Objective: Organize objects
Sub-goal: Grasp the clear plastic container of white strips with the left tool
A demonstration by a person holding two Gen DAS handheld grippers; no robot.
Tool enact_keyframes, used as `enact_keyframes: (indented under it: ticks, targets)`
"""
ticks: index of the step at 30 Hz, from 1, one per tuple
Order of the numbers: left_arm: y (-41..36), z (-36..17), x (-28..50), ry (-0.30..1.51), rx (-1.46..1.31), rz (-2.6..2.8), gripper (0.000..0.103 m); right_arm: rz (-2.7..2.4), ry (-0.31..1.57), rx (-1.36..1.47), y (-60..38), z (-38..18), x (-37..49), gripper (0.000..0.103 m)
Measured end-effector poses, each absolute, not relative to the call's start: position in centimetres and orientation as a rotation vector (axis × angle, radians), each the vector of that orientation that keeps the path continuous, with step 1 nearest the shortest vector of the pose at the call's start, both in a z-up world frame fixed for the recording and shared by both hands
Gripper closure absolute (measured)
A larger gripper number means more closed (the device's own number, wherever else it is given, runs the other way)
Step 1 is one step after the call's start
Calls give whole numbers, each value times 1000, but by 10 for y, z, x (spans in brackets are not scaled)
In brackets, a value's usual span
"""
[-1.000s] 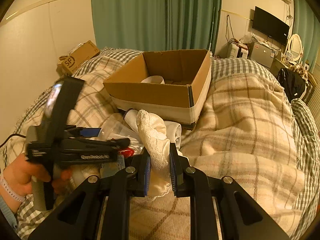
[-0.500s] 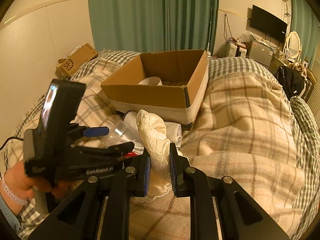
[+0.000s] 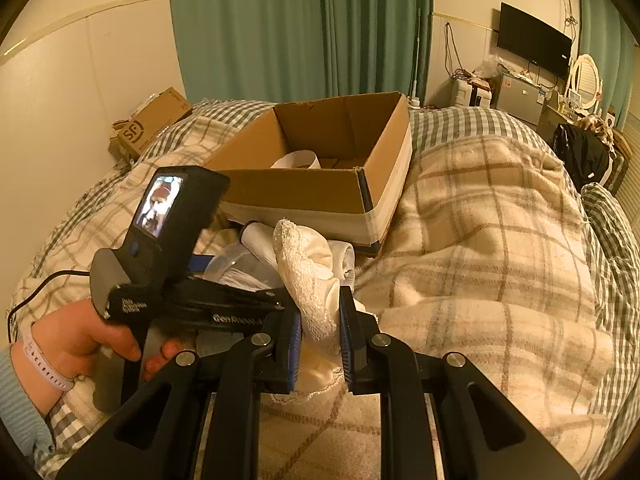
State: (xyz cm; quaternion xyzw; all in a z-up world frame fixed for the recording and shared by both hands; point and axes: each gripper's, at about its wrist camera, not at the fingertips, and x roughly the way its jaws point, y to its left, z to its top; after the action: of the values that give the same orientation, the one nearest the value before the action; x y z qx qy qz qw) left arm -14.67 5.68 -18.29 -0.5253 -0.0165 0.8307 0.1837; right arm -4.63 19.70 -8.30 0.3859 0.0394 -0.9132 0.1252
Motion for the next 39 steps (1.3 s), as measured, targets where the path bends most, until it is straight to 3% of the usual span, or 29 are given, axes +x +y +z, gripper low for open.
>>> enact_keyframes:
  ticks: [3, 4, 8, 15, 21, 25, 26, 28, 31, 39]
  targets:
    - [54, -179, -143, -48, -1476, 2323, 0, -2665, 111, 1122, 198, -82, -46, 87]
    - [54, -176, -140, -43, -1459, 2329, 10, -2667, 111, 1120, 198, -81, -45, 87]
    - [46, -154, -119, -66, -1387, 2337, 25, -2678, 103, 1107, 201, -78, -45, 87]
    - [53, -128, -93, -56, -1243, 2282, 29, -2710, 75, 1098, 210, -73, -44, 87]
    - [61, -142, -96, 104, -1298, 2396, 29, -2706, 72, 1105, 211, -75, -45, 87]
    - [39, -148, -105, -31, -1375, 2402, 28, -2702, 69, 1110, 212, -76, -45, 87]
    - [37, -150, -107, -35, -1386, 2413, 26, -2701, 70, 1112, 212, -77, -45, 87]
    - [32, -154, -110, -53, -1424, 2414, 12, -2700, 69, 1113, 212, -77, -45, 87]
    - [30, -164, -123, -95, -1474, 2371, 0, -2699, 69, 1112, 212, -77, -46, 87]
    - [53, -195, -153, -124, -1552, 2247, 0, -2685, 41, 1126, 216, -81, -49, 87]
